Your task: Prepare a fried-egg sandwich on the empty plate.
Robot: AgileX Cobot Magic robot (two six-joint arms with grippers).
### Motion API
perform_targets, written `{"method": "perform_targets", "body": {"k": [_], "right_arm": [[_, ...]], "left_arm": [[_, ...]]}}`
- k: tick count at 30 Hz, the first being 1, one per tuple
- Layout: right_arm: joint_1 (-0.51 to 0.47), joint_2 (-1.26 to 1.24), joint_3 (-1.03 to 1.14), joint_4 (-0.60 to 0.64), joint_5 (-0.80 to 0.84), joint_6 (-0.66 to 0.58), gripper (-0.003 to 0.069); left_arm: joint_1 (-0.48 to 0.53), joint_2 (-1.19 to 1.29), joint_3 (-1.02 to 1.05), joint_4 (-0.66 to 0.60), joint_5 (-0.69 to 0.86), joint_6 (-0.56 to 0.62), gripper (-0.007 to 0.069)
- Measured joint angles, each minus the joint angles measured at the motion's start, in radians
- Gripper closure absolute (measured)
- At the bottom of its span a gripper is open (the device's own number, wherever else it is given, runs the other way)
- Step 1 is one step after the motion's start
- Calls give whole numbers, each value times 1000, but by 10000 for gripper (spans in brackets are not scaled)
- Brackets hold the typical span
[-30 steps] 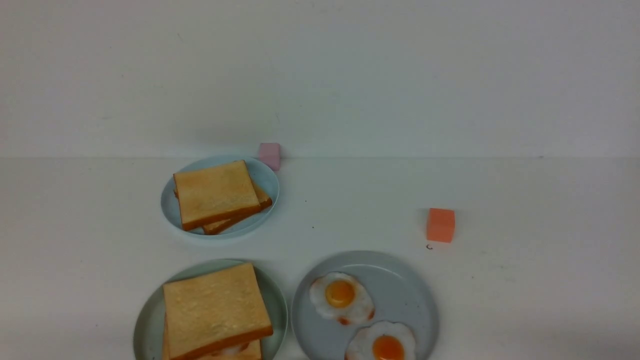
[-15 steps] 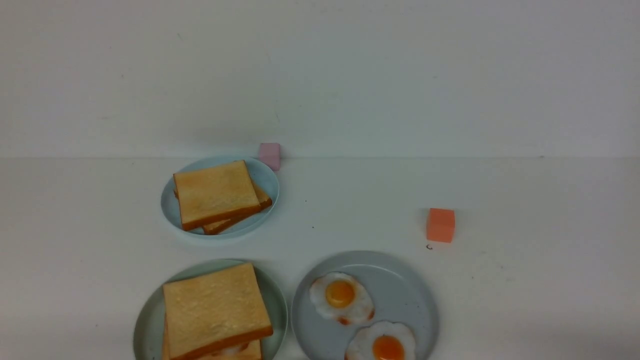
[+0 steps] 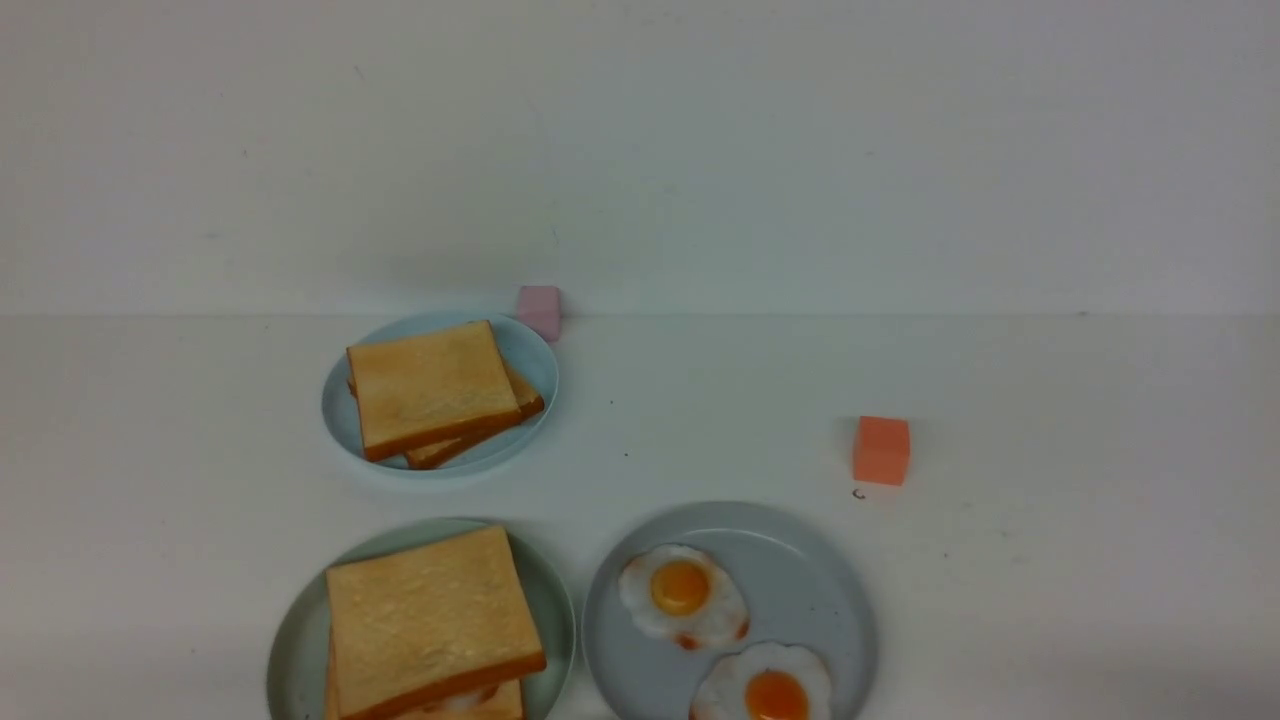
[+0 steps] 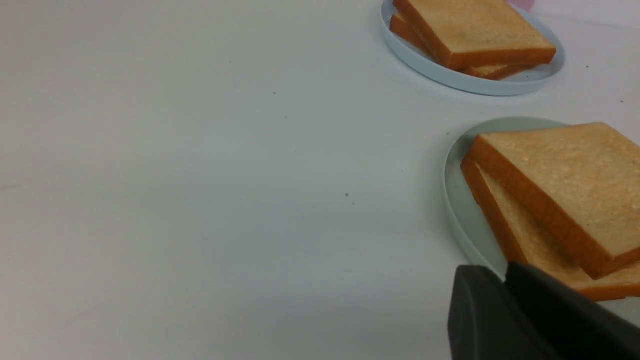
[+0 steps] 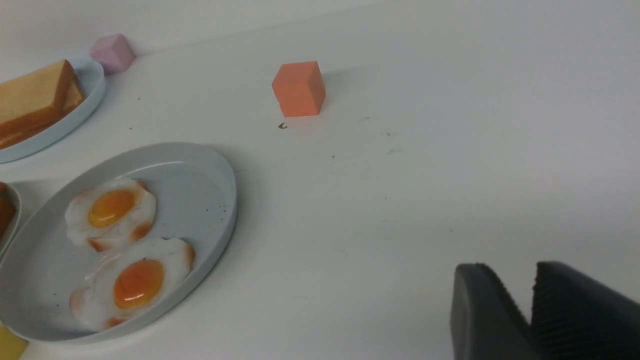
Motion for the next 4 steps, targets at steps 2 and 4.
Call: {"method": "perform_targets", "body": {"k": [2,4], "right_arm": [[0,0,0,0,0,0,468],[0,0,0,0,0,0,464]], "left_arm": [[0,0,0,0,0,0,534],[0,0,0,0,0,0,532]]}}
